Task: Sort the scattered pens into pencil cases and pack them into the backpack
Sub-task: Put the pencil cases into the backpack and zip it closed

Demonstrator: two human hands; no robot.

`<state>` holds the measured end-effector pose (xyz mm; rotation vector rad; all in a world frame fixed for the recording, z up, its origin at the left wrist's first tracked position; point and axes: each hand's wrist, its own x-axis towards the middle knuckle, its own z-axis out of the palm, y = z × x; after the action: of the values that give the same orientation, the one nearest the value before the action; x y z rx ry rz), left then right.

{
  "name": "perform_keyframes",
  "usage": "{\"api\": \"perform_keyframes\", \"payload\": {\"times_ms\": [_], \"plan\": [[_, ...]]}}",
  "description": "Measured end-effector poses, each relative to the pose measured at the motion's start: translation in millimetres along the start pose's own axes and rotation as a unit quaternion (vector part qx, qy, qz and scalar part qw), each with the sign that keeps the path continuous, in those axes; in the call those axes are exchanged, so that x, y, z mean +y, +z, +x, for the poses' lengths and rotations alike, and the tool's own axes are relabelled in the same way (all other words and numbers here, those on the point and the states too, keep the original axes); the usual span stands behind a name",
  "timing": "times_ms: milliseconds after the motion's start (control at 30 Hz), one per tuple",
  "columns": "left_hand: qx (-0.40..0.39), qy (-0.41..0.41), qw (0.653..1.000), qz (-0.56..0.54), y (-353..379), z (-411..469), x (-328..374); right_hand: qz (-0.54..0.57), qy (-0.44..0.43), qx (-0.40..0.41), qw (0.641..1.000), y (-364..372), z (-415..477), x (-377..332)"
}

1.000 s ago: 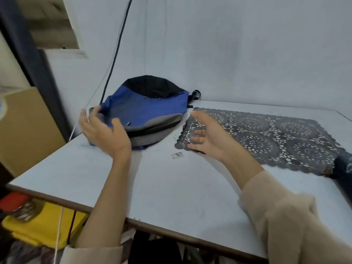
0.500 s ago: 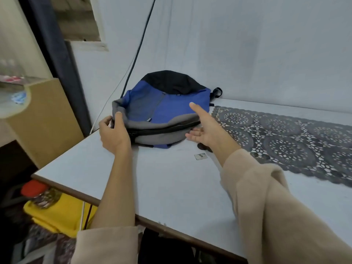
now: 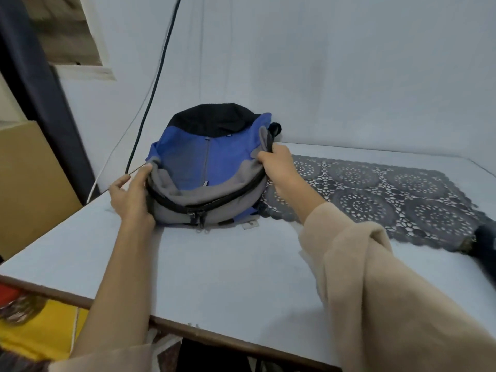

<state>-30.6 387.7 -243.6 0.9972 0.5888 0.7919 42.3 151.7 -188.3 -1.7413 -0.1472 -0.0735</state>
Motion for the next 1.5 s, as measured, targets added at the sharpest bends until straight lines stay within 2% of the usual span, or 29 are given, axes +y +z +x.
{"api": "perform_keyframes", "payload": {"times_ms": [133, 300, 433, 567, 700, 767, 1000, 1167, 1233, 1267, 1333, 1400, 1433, 1500], "plan": [[-0.179, -0.13, 0.973, -0.063, 7.8, -11.0, 1.1, -0.019, -0.109, 0.016, 0.994, -30.9, -7.6, -26.2], [-0.299, -0.006, 0.954, 0.017, 32.0, -46.4, 8.2, 0.029, -0.175, 0.077, 0.981, -92.1, -28.3, -46.0], [-0.418, 0.012, 0.908, 0.035, 44.9, -81.6, -0.1, 0.075, -0.173, 0.144, 0.971, -141.9, -66.0, -30.9], [-0.498, 0.003, 0.863, 0.083, 58.7, -112.5, -18.6, 0.113, -0.116, 0.222, 0.962, -182.8, -90.2, 6.1], [-0.537, -0.022, 0.83, 0.146, 61.6, -127.4, -38.7, 0.136, -0.006, 0.287, 0.948, -203.5, -97.7, 37.4], [-0.536, -0.033, 0.827, 0.164, 61.2, -128.6, -42.5, 0.126, 0.023, 0.3, 0.945, -203.8, -98.5, 46.9], [-0.501, -0.033, 0.847, 0.173, 63.5, -123.4, -43.7, 0.074, 0.063, 0.294, 0.951, -203.4, -105.6, 57.6], [-0.46, -0.017, 0.868, 0.184, 65.4, -122.3, -44.0, 0.064, 0.051, 0.267, 0.96, -199.8, -110.8, 59.7], [-0.451, 0.016, 0.867, 0.211, 63.3, -123.9, -44.6, -0.003, 0.008, 0.281, 0.96, -199.8, -115.2, 59.8], [-0.44, 0.061, 0.866, 0.232, 62.1, -125.8, -45.3, -0.066, -0.033, 0.29, 0.954, -199.6, -119.9, 58.2], [-0.404, 0.205, 0.847, 0.276, 60.3, -134.6, -42.3, -0.176, -0.144, 0.299, 0.927, -195.3, -135.0, 52.0], [-0.411, 0.356, 0.789, 0.288, 59.5, -147.6, -33.6, -0.236, -0.238, 0.272, 0.902, -185.7, -153.8, 44.2], [-0.433, 0.412, 0.748, 0.288, 59.9, -154.4, -30.3, -0.245, -0.252, 0.234, 0.906, -179.2, -163.9, 39.4], [-0.485, 0.475, 0.672, 0.298, 62.5, -169.4, -28.8, -0.237, -0.2, 0.128, 0.942, -166.2, -177.5, 34.3]]}}
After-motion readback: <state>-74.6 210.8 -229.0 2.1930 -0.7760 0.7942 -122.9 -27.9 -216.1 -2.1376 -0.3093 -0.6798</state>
